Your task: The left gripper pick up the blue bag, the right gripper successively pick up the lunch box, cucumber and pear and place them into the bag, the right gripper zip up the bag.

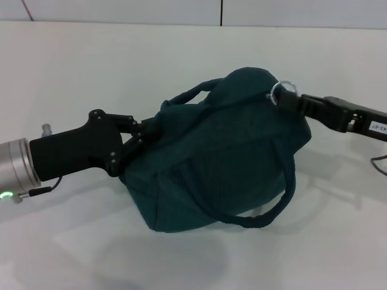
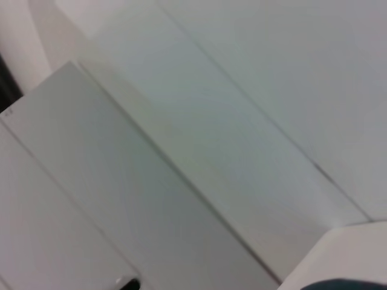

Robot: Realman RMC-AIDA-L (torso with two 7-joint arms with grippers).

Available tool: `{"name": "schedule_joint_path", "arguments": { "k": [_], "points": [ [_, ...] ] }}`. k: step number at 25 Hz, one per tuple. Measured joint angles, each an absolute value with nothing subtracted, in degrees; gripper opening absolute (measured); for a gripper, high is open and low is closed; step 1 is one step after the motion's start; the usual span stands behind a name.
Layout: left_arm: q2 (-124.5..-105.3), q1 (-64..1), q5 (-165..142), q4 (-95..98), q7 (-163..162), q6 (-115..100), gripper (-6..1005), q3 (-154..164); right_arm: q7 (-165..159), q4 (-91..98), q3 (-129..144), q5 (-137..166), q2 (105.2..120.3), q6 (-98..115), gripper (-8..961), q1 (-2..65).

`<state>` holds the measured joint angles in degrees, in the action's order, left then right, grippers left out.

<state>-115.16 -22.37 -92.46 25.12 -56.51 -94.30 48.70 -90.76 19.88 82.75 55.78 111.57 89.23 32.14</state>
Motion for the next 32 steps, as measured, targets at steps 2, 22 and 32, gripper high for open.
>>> {"name": "schedule_joint_path", "arguments": {
  "k": [2,22,32],
  "points": [
    [-115.21,-22.3,-92.5,25.1,-56.5,-94.3,54,48.7,-90.8,19.9,82.2,55.8,111.56,89.3,19,31.6],
    [-115.31,-21.7,-92.3,25.0,-56.5,-94.6,55,48.3,-88.9,19.4,77.7,56.0,110.93,87.2,18,26.6],
    [-115.23,-21.7,-92.1,25.1,-56.5,-94.7,55,48.3,-88.7,19.2,77.5,56.0,110.78,83.8,18,25.2]
  ]
}}
